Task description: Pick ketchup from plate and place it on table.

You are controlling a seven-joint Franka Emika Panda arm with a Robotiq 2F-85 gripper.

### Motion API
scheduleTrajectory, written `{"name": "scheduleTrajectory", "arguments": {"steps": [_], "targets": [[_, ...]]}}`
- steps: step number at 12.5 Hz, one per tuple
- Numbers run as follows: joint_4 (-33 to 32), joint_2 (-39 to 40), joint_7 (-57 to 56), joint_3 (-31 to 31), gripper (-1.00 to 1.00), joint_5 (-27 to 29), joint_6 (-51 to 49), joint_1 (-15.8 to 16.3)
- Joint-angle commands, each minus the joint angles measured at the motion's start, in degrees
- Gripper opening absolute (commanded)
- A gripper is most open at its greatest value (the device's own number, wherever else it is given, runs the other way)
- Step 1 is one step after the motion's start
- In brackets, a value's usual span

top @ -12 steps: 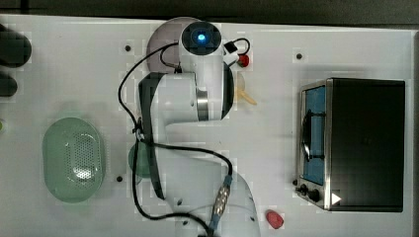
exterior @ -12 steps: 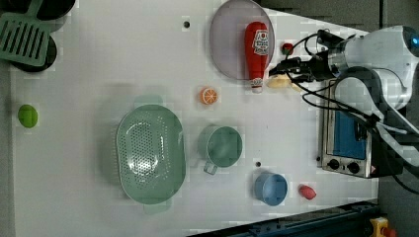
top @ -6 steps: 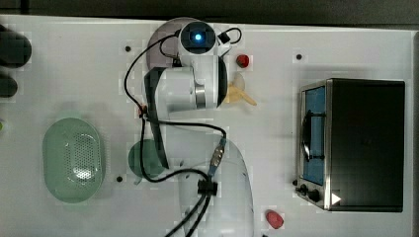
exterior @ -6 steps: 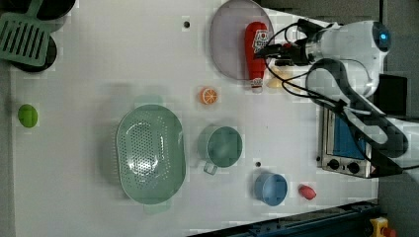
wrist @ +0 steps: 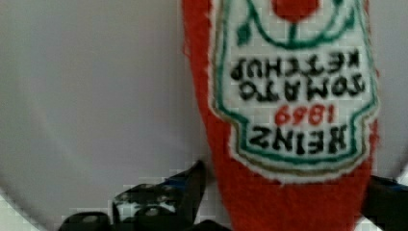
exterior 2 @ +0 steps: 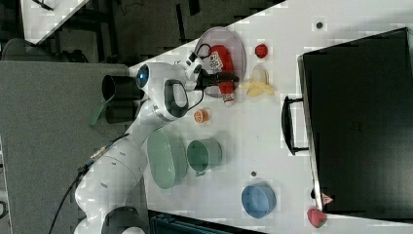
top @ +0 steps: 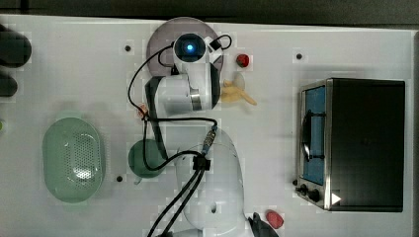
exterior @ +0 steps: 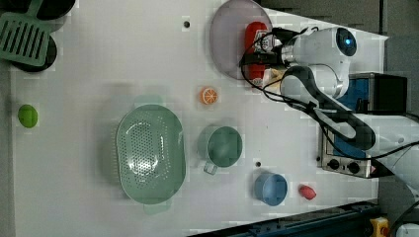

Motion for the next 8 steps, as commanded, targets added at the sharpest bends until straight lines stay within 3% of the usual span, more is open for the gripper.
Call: {"name": "scheduleTrajectory", "arguments": {"steps": [1, 3, 8], "targets": [[2.3, -0.5, -2.0, 0.1, 0.68, 0.3, 3.7, 0.2], [2.7, -0.7, -1.9, 0.1, 0.21, 0.3, 3.7, 0.2], [2.6, -6.4, 0.0, 0.3, 0.20, 0.4, 2.9, 0.0]]}}
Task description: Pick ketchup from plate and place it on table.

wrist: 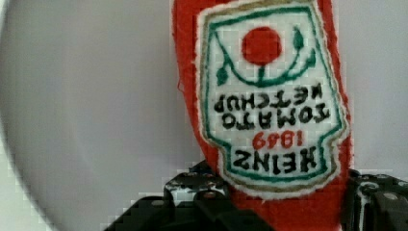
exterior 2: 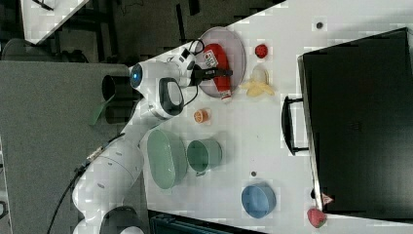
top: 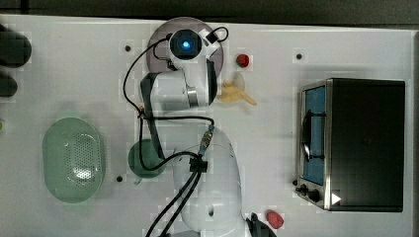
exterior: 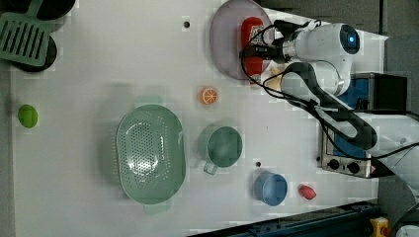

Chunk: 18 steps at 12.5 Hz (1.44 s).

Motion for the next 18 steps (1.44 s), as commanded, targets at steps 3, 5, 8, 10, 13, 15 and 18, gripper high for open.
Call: {"name": "scheduleTrajectory", "arguments": {"steps": [3, 5, 8, 10, 13, 15, 18], "targets": [[0.7, -14.4, 3.5, -0.1, 0.20, 0.1, -10.2, -0.9], [0.6, -19.9, 4.6, -0.2, 0.20, 0.1, -21.4, -1.4], [-0.8, -26.3, 9.7, -0.9, 0.20, 0.4, -32.4, -2.2], [-4.9, -30.9, 17.1, -1.1, 0.20, 1.1, -34.3, -3.3], [-14.0, -37.7, 21.5, -1.5, 0.20, 1.2, -33.4, -4.2], [-21.0, -41.5, 21.6, -1.8, 0.20, 1.4, -28.7, -4.9], [-31.0, -44.3, 21.6, -3.1, 0.20, 4.1, -19.2, -5.5]]}}
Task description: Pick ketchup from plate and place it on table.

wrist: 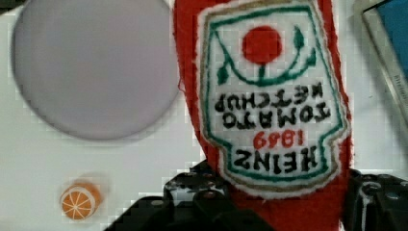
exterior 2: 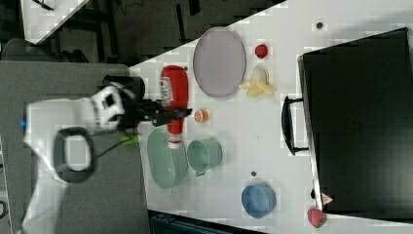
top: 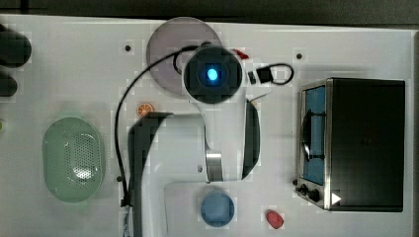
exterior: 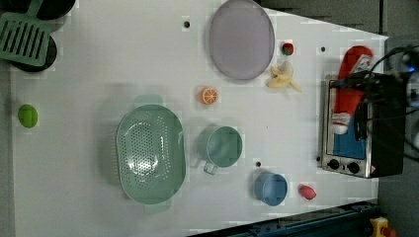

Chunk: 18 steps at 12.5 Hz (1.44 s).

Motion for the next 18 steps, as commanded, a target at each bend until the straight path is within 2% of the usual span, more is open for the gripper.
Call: {"name": "scheduleTrajectory", "arguments": {"steps": [1, 7, 8, 10, 11, 12, 16, 18], "targets": [[-8.7, 1.1, 3.9, -1.7, 0.20, 2.3, 5.2, -1.3], [-19.7, 7.0, 3.9, -2.5, 0.20, 4.5, 24.4, -1.5], [-20.7, 8.1, 3.9, -2.5, 0.28, 4.5, 25.7, -1.5], [-21.8, 9.5, 3.9, -2.5, 0.70, 4.5, 28.2, -1.4], [-21.9, 9.3, 3.9, -2.5, 0.93, 4.5, 28.7, -1.4], [-21.7, 8.9, 3.9, -2.5, 1.00, 4.5, 28.6, -1.4], [-18.4, 2.5, 4.2, -2.5, 1.00, 4.5, 25.8, -1.4], [-14.4, -1.2, 4.3, -2.5, 1.00, 4.5, 17.3, -1.4]]}}
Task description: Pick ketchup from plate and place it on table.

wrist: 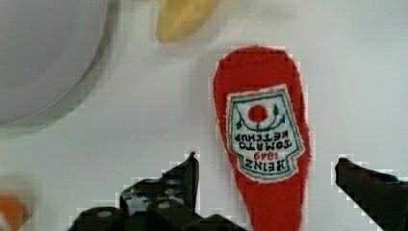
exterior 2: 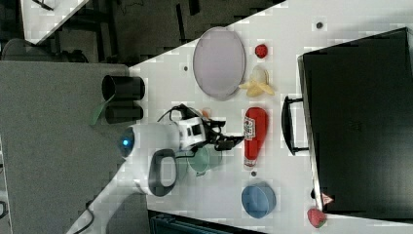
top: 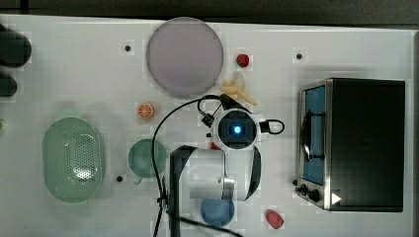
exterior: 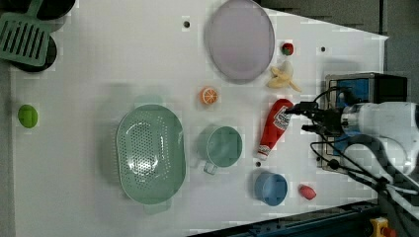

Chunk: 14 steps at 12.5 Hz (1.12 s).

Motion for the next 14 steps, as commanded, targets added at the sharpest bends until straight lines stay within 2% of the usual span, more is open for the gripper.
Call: {"name": "scheduleTrajectory", "arguments": {"steps": [1, 3, 8, 11, 14], "targets": [[8.3, -7.7, 3.3, 0.1, 1.00, -0.3, -9.7, 0.2], [15.0, -9.8, 7.9, 0.2, 1.00, 0.5, -17.9, 0.3], [33.3, -10.5, 8.6, 0.1, 1.00, 0.4, -39.8, 0.3], [38.5, -10.6, 8.6, 0.1, 1.00, 0.4, -49.5, 0.3], [38.8, -10.5, 8.6, 0.1, 1.00, 0.4, -49.9, 0.3]]}}
